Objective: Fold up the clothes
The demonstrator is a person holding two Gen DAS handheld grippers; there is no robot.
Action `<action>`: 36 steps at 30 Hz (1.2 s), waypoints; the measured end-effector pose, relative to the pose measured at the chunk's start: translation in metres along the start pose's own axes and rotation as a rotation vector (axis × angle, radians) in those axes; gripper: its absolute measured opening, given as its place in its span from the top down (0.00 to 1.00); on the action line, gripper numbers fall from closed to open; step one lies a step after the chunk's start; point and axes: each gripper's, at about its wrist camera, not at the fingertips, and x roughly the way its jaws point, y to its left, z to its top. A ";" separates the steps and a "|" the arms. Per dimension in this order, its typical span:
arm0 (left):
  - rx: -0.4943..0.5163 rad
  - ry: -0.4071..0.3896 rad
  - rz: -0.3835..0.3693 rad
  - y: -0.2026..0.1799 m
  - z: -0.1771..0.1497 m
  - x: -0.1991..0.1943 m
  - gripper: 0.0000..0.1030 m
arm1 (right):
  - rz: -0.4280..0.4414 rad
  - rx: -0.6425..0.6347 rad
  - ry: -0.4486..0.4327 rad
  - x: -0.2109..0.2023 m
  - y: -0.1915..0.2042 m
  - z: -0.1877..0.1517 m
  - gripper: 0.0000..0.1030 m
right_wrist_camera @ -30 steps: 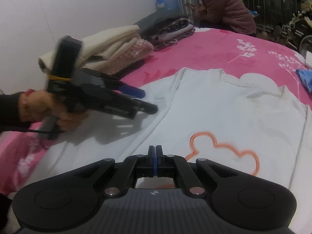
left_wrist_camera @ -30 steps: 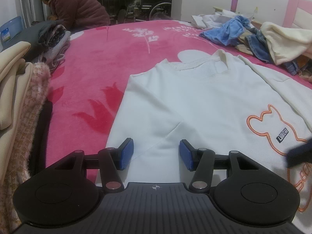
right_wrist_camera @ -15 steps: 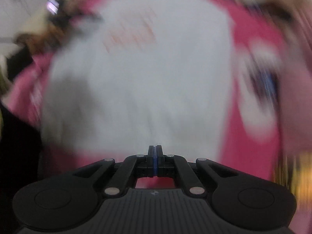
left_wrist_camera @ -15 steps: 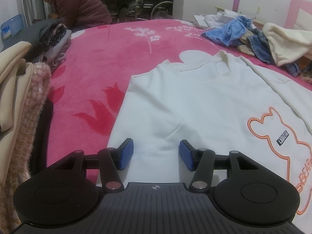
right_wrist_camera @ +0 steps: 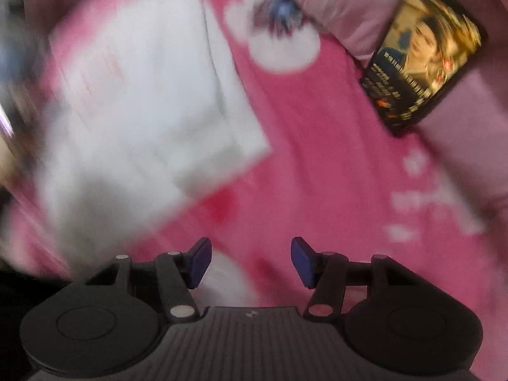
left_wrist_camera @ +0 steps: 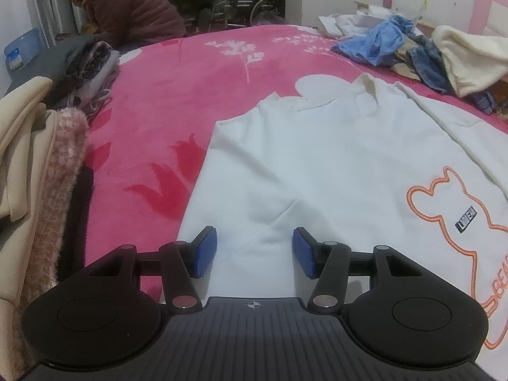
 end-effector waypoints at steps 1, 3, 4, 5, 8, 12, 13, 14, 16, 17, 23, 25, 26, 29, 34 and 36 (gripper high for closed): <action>0.001 0.001 0.001 0.000 0.000 0.000 0.47 | 0.093 0.068 -0.025 -0.004 -0.007 0.002 0.42; 0.002 0.003 0.006 0.000 0.001 0.000 0.47 | 0.281 0.183 -0.047 -0.007 -0.019 0.003 0.40; 0.001 0.002 0.013 0.000 0.002 -0.001 0.47 | 0.376 0.240 -0.050 -0.007 -0.024 0.003 0.37; -0.001 0.001 0.020 0.001 0.003 -0.001 0.47 | 0.459 0.293 -0.054 -0.005 -0.028 0.002 0.37; -0.019 -0.021 0.049 0.004 0.005 -0.006 0.47 | 0.643 0.413 -0.074 0.004 -0.035 0.003 0.35; -0.060 -0.066 0.055 0.010 0.009 -0.021 0.46 | 0.659 0.386 -0.051 0.017 -0.026 0.016 0.32; -0.066 -0.077 0.052 0.011 0.010 -0.026 0.45 | 0.654 0.360 -0.036 0.021 -0.021 0.021 0.31; -0.072 -0.088 0.048 0.012 0.012 -0.030 0.44 | 0.653 0.332 -0.023 0.026 -0.016 0.026 0.31; -0.077 -0.104 0.037 0.013 0.012 -0.040 0.42 | 0.689 0.295 -0.004 0.036 -0.006 0.038 0.31; -0.078 -0.110 0.031 0.013 0.012 -0.045 0.42 | 0.717 0.283 0.004 0.041 -0.001 0.043 0.31; -0.074 -0.141 -0.020 0.010 0.010 -0.076 0.39 | 0.891 0.321 0.041 0.074 0.018 0.054 0.30; -0.076 -0.147 -0.052 0.008 0.009 -0.087 0.39 | 0.942 0.363 0.033 0.081 0.018 0.054 0.30; -0.076 -0.150 -0.071 0.006 0.008 -0.093 0.38 | 0.960 0.376 0.027 0.083 0.018 0.055 0.30; -0.066 -0.157 -0.130 0.000 0.005 -0.109 0.35 | 1.007 0.398 0.003 0.085 0.020 0.057 0.29; -0.043 -0.152 -0.186 -0.014 -0.001 -0.125 0.34 | 1.051 0.401 -0.014 0.088 0.024 0.060 0.28; -0.030 -0.152 -0.186 -0.018 -0.005 -0.128 0.34 | 1.056 0.390 -0.005 0.089 0.027 0.059 0.27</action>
